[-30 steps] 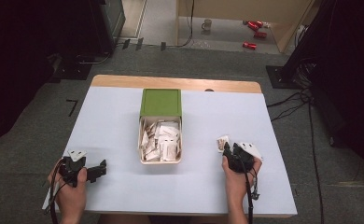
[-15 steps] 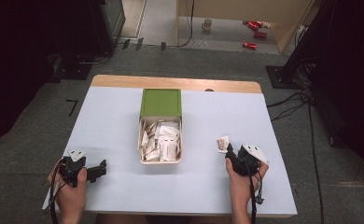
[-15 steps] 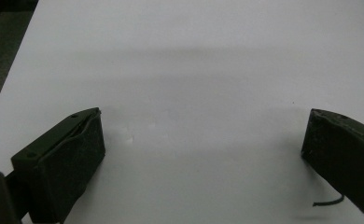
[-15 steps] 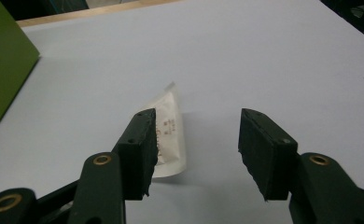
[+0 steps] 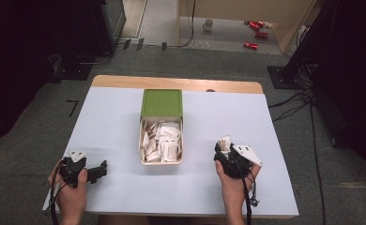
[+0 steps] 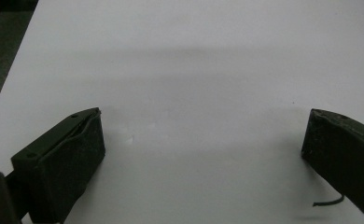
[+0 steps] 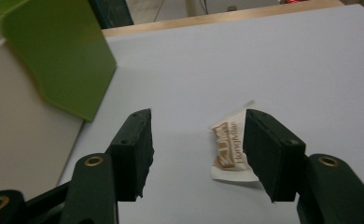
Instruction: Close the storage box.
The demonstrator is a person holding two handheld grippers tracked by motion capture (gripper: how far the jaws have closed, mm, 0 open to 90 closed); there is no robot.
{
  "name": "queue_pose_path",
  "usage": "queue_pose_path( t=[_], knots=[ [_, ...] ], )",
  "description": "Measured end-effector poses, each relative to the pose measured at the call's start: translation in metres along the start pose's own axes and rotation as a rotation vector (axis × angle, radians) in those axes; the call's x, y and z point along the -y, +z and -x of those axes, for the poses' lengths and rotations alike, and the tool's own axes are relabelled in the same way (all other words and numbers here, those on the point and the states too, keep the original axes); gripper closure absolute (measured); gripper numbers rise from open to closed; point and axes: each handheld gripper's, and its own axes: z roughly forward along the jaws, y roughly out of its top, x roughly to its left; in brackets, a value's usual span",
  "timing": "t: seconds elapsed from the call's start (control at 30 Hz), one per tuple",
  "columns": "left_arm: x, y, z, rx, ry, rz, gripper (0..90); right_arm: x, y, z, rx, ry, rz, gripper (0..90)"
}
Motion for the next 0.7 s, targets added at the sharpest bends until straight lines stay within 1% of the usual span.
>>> queue_pose_path(
  t=[0.07,0.33,0.53,0.7],
  knots=[
    [0.0,0.0,0.0,0.0,0.0,0.0,0.0,-0.001,-0.002,-0.007,-0.024,-0.016,0.0,43.3],
    [0.0,0.0,0.0,0.0,-0.002,0.001,0.0,-0.002,-0.006,-0.031,-0.094,-0.043,-0.003,43.3],
    [0.0,0.0,0.0,0.0,-0.001,0.001,0.0,-0.003,-0.009,-0.042,-0.129,-0.041,0.002,43.5],
    [0.0,0.0,0.0,0.0,-0.003,0.001,0.0,0.0,-0.012,-0.053,-0.16,-0.054,0.0,43.5]
  ],
)
